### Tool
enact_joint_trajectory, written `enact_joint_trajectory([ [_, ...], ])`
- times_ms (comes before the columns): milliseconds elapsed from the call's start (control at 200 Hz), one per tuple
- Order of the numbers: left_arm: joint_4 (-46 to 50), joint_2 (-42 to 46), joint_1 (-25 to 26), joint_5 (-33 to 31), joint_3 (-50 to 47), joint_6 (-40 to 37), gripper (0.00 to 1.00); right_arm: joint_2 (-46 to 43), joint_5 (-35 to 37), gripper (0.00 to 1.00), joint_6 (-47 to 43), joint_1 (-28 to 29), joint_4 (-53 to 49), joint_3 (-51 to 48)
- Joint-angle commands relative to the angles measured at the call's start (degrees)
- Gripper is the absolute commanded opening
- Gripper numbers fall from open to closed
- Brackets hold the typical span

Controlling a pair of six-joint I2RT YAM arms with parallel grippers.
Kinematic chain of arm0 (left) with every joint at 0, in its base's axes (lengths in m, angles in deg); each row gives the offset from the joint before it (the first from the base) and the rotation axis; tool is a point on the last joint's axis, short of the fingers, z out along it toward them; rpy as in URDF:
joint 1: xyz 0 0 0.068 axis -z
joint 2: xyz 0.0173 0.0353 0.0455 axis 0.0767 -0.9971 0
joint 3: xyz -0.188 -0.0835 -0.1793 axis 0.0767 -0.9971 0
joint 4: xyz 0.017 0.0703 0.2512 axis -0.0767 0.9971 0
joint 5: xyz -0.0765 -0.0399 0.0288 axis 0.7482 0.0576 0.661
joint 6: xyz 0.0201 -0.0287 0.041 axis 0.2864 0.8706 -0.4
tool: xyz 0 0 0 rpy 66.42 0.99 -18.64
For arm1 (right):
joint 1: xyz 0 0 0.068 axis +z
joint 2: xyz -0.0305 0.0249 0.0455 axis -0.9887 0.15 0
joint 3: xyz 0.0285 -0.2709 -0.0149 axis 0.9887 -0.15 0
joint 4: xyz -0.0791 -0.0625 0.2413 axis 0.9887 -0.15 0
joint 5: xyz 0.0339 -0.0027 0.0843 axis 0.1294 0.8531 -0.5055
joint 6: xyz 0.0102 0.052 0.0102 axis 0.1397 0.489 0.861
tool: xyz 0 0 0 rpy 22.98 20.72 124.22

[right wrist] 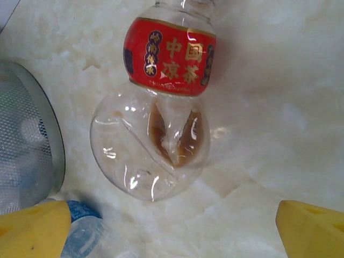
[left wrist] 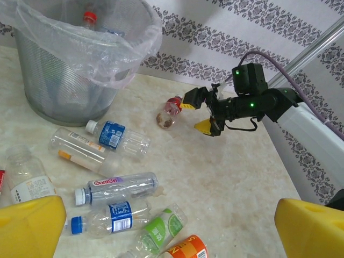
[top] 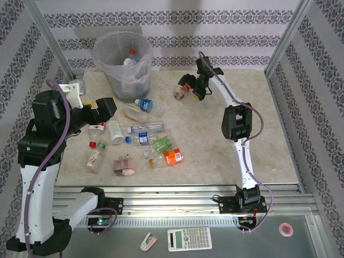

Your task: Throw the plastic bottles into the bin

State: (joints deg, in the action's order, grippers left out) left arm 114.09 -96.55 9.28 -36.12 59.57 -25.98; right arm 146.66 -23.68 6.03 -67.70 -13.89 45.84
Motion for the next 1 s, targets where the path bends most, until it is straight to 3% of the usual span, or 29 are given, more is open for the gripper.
enact_joint_trajectory([
  [0,1.4,0.6,0.7,1.1,-0.4,0.6,1.0,2.8,0.0,0.98,2.2,0.7,-1.8,4.0],
  [704,2.4,0.7,0.7,-2.7,-1.9,3.6,1.0,14.9,0.0,0.97,9.0,2.3,0.1,16.4],
  [884,2.0,1.3,0.7,-2.7,-2.8,4.4,1.0,15.5,0.4,0.9,9.1,2.4,-0.7,15.9],
  [994,1.8,1.6,0.7,-2.5,-3.3,4.6,1.0,14.2,1.2,0.77,8.5,2.3,-0.4,13.2],
])
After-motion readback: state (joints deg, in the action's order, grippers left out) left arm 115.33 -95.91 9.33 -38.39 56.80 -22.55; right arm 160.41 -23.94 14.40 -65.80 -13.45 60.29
